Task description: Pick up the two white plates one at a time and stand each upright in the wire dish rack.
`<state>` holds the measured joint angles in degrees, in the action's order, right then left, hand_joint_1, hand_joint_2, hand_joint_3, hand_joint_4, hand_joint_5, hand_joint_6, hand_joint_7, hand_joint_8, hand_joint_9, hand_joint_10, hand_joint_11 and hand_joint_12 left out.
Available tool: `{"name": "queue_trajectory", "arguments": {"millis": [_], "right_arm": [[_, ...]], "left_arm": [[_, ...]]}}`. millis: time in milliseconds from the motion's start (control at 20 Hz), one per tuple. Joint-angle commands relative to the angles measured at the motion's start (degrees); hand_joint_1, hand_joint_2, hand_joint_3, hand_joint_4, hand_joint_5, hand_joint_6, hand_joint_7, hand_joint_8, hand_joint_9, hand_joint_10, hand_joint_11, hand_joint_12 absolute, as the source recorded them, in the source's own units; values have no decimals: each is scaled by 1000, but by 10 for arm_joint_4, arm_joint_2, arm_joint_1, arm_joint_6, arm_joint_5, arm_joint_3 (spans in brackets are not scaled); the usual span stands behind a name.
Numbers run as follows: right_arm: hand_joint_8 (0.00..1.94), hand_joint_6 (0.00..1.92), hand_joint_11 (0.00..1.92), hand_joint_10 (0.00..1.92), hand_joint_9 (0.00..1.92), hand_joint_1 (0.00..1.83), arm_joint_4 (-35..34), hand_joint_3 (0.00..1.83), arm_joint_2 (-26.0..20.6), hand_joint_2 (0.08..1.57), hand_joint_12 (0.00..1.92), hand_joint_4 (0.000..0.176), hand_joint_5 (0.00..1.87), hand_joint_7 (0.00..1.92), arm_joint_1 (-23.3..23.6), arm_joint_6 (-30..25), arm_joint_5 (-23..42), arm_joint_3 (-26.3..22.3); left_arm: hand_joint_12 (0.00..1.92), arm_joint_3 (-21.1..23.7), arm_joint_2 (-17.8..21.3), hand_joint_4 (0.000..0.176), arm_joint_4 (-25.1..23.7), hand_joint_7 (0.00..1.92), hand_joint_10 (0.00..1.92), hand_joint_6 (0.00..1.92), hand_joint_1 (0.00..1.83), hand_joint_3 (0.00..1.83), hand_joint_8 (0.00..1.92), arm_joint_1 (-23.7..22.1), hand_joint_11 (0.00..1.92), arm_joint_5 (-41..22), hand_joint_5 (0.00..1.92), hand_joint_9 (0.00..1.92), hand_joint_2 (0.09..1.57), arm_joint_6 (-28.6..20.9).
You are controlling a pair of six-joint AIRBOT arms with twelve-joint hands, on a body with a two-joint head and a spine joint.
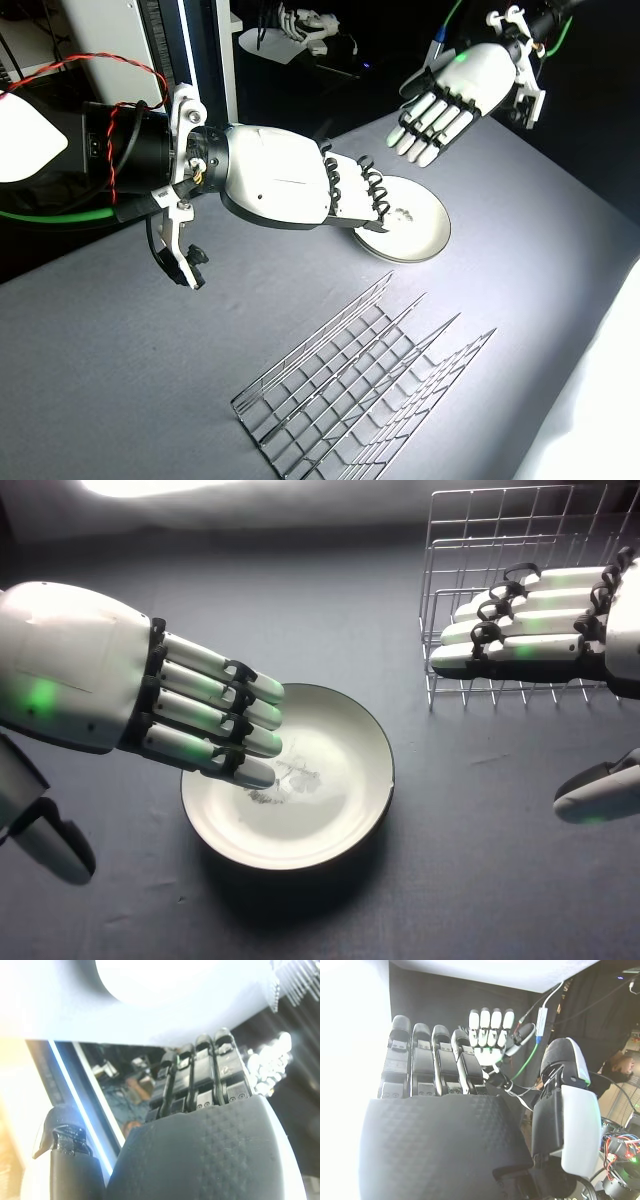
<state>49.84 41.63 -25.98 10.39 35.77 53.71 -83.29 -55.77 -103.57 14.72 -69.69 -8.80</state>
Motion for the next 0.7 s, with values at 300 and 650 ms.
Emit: {"name": "queue_trajectory", "arguments": {"millis": [300,650], "right_arm": [[0,0,0,0,3,154,-28,4,-2,1102,204,0,23,0,5,0,49,1],[1,0,0,3,63,175,-26,4,-1,1077,358,0,68,64,5,1,51,1]], "left_arm": [[0,-63,-46,0,52,0,0,0,0,4,0,67,0,-41,0,0,1068,47],[0,-98,-77,0,67,0,0,0,0,20,0,86,0,-42,0,0,1115,58]]}}
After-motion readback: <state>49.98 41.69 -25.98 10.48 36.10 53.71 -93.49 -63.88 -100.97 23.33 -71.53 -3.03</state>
